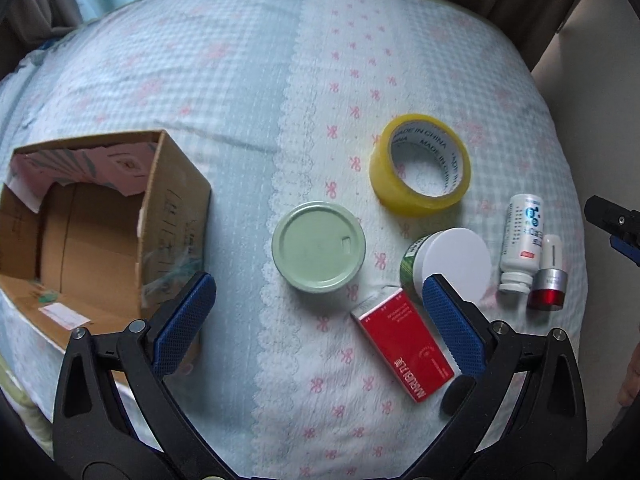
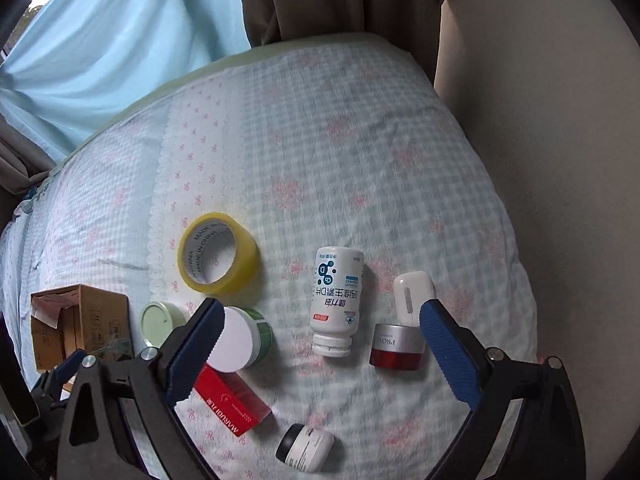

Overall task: Organize rigid objects
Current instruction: 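Lower the left tool onto the pale green jar while the right tool reaches the white bottle, then close the left tool on the green jar while the right tool grips the white bottle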

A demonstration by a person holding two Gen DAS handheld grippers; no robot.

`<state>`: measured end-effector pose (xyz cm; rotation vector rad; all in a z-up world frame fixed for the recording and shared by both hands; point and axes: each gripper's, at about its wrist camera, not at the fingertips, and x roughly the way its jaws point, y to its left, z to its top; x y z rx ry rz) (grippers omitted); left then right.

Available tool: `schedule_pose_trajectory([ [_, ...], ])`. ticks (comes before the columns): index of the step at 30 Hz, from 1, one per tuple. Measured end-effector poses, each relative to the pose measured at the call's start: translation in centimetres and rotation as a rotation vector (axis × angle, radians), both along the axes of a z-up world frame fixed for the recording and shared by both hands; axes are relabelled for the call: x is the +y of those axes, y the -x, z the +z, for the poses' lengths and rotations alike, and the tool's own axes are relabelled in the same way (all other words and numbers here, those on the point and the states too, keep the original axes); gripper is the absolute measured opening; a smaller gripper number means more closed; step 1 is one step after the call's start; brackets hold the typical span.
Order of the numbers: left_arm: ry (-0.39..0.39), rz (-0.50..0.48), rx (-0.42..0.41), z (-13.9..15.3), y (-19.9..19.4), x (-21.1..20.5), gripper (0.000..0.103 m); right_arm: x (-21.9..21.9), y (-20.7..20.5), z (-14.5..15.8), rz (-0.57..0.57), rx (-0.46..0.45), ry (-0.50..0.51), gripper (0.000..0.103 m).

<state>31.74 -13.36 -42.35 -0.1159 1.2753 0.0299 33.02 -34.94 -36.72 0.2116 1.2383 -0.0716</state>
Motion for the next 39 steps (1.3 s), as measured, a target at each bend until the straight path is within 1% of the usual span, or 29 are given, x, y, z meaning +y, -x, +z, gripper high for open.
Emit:
schedule_pose_trajectory([
  [2, -0.008, 0.009, 0.022, -1.8, -0.8, 0.0, 0.101, -0.2, -1.4, -2.4, 0.0, 0.041, 0.001, 0.095],
  [3, -0.006, 0.015, 0.033, -2.6, -1.2, 0.1, 0.1, -0.2, -2.1, -3.5, 0.003, 0.06, 0.001, 0.087],
  [4, -0.002, 0.021, 0.043, -3.4, -1.6, 0.1, 0.099, -0.2, -2.8, -4.7, 0.01, 0.086, -0.003, 0.084],
  [6, -0.001, 0.028, 0.063, -4.8, -2.3, 0.3, 0.098, -0.3, -3.7, -6.8, 0.012, 0.131, -0.009, 0.083],
  [8, -0.011, 0.028, 0.083, -6.2, -2.9, 0.3, 0.094, -0.3, -4.3, -8.7, 0.011, 0.172, -0.01, 0.081],
  [9, -0.017, 0.029, 0.093, -6.8, -3.1, 0.3, 0.092, -0.3, -4.5, -9.5, 0.01, 0.193, -0.013, 0.077],
  [10, -0.022, 0.031, 0.102, -7.3, -3.3, 0.4, 0.089, -0.3, -4.7, -10.2, 0.009, 0.208, -0.017, 0.075],
  [12, -0.009, 0.037, 0.109, -8.0, -3.6, 0.5, 0.087, -0.3, -4.9, -11.5, 0.003, 0.24, -0.014, 0.075],
  [14, 0.001, 0.042, 0.115, -8.6, -3.9, 0.6, 0.083, -0.3, -4.9, -12.5, -0.007, 0.265, -0.015, 0.071],
  [15, 0.015, 0.043, 0.118, -8.9, -4.1, 0.6, 0.08, -0.2, -4.9, -13.0, -0.011, 0.278, -0.017, 0.066],
  [16, 0.038, 0.037, 0.118, -9.0, -4.2, 0.5, 0.069, -0.1, -4.8, -13.5, -0.011, 0.291, -0.02, 0.06],
  [18, 0.024, 0.023, 0.114, -9.1, -4.4, 0.1, 0.068, 0.1, -4.8, -14.1, -0.011, 0.306, -0.005, 0.05],
  [19, 0.015, 0.016, 0.11, -9.2, -4.4, 0.0, 0.068, 0.2, -4.7, -14.2, -0.008, 0.304, 0.016, 0.047],
  [25, 0.028, 0.015, 0.1, -9.3, -4.5, 0.1, 0.068, 0.2, -4.2, -14.4, -0.018, 0.293, 0.036, 0.046],
  [27, 0.026, 0.011, 0.085, -8.1, -4.2, 0.2, 0.068, 0.4, -4.1, -14.4, -0.022, 0.287, 0.04, 0.046],
  [29, 0.026, 0.005, 0.054, -7.0, -4.1, 0.2, 0.068, 0.9, -3.7, -13.9, -0.032, 0.278, 0.033, 0.046],
  [30, 0.023, 0.002, 0.034, -6.1, -3.4, 0.4, 0.068, 1.0, -3.6, -13.2, -0.04, 0.273, 0.023, 0.046],
  [32, 0.029, -0.005, 0.003, -4.7, -3.3, 0.3, 0.068, 0.9, -3.1, -11.9, -0.042, 0.257, 0.008, 0.046],
  [35, 0.043, -0.014, -0.04, -2.2, -2.9, 0.5, 0.068, 1.3, -2.6, -9.6, -0.035, 0.218, 0.011, 0.046],
  [39, 0.041, -0.029, -0.113, 2.7, -1.2, 1.1, 0.068, 1.9, -1.5, -4.9, -0.036, 0.154, -0.014, 0.046],
])
